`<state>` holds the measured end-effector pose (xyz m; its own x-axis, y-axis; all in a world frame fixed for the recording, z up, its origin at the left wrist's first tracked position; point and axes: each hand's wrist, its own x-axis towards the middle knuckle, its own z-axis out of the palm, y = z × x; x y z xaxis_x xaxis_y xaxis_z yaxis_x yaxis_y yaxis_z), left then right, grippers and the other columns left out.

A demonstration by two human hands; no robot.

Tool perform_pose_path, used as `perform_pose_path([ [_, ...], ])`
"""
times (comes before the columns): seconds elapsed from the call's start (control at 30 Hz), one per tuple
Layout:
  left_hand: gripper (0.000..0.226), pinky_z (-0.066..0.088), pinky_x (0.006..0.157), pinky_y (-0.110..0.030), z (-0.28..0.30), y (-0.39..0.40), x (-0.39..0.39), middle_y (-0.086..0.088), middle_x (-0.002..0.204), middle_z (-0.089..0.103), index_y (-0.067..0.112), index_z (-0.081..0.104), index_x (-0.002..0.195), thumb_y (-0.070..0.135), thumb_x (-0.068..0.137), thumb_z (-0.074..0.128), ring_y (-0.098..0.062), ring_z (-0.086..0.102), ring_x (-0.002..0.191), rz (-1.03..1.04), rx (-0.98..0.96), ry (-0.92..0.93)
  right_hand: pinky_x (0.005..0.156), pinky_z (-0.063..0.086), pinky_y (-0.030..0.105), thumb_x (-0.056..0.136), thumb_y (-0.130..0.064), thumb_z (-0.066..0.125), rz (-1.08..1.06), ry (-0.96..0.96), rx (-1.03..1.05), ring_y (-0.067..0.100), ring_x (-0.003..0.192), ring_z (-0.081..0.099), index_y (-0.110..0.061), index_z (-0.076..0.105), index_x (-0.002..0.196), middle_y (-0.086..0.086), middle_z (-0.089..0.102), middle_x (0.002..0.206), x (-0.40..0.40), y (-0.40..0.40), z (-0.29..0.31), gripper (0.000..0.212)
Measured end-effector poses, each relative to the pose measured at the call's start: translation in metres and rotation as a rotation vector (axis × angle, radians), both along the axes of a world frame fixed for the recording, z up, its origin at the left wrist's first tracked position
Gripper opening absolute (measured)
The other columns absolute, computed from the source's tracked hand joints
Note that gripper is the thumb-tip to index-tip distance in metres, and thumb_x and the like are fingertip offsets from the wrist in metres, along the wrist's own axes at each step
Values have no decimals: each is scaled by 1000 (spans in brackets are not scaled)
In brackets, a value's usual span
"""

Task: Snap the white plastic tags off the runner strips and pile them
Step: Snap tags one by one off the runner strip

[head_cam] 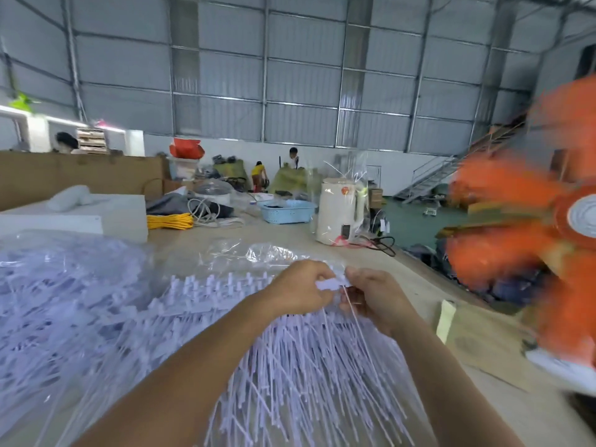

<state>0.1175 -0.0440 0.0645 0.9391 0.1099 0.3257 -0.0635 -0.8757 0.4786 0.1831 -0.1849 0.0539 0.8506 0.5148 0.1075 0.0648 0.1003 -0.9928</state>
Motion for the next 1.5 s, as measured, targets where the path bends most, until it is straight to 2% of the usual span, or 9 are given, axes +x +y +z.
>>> perform_pose_path([
  [0.17, 33, 34, 53, -22, 5, 0, 1, 7, 59, 49, 17, 53, 64, 30, 95, 53, -6, 43, 52, 35, -244, 11, 60, 44, 31, 94, -15, 56, 29, -107, -12, 13, 47, 60, -6, 60, 69, 5, 62, 55, 5, 2, 3, 27],
  [0.37, 26, 36, 44, -15, 12, -9, 3, 0, 65, 62, 6, 60, 76, 19, 97, 50, -7, 48, 47, 14, -327, 57, 50, 52, 26, 95, -13, 54, 19, -213, 64, 16, 51, 64, 0, 62, 79, 8, 68, 61, 1, 0, -5, 22],
  [0.77, 39, 34, 50, -21, 12, -16, 2, 8, 53, 58, 23, 55, 55, 23, 94, 54, -4, 45, 44, 65, -252, 44, 52, 56, 34, 91, -22, 59, 96, -253, 37, 19, 54, 61, 3, 61, 83, 11, 64, 66, 1, -7, -7, 26],
  [0.9, 37, 35, 48, -18, 16, -16, 1, 3, 46, 53, 17, 58, 55, 12, 92, 55, -10, 44, 43, 65, -454, 66, 50, 55, 30, 93, -9, 55, 57, -325, 126, 18, 51, 63, 4, 57, 80, 6, 67, 61, -5, -5, -4, 18],
  [1.03, 40, 33, 47, -19, 20, -15, 1, 2, 45, 51, 15, 56, 54, 5, 93, 52, -12, 43, 46, -13, -581, 80, 54, 56, 33, 93, -5, 53, -54, -404, 175, 28, 58, 57, 10, 59, 84, 30, 63, 76, -10, -1, -2, 19],
  [1.13, 41, 28, 36, -17, 21, -6, -3, 4, 44, 51, 13, 57, 58, -6, 91, 43, -8, 43, 37, -64, -741, 68, 55, 56, 32, 93, -3, 52, -94, -435, 317, 19, 56, 59, 0, 60, 78, 20, 59, 72, -16, -5, 6, 17],
  [1.2, 32, 26, 31, -16, 18, 2, -8, 2, 46, 52, 7, 55, 68, -5, 94, 42, -8, 45, 35, -68, -832, 49, 53, 55, 27, 87, -4, 56, -66, -363, 477, 9, 54, 59, -11, 63, 72, 6, 59, 69, -14, -16, 16, 18],
  [1.3, 22, 42, 52, -21, 12, 5, -11, -4, 63, 60, 10, 60, 78, 9, 96, 49, -18, 53, 58, -51, -675, 55, 47, 50, 20, 88, -9, 54, -18, -147, 589, 6, 50, 57, -18, 65, 66, -2, 63, 62, -7, -26, 22, 26],
  [1.5, 9, 42, 52, -18, 11, 0, -5, 8, 65, 60, 22, 66, 88, 25, 92, 59, 0, 51, 50, -50, -499, 31, 34, 33, 15, 93, 3, 40, -2, 172, 423, 9, 44, 49, -6, 51, 81, 8, 58, 66, -5, -15, 14, 19],
])
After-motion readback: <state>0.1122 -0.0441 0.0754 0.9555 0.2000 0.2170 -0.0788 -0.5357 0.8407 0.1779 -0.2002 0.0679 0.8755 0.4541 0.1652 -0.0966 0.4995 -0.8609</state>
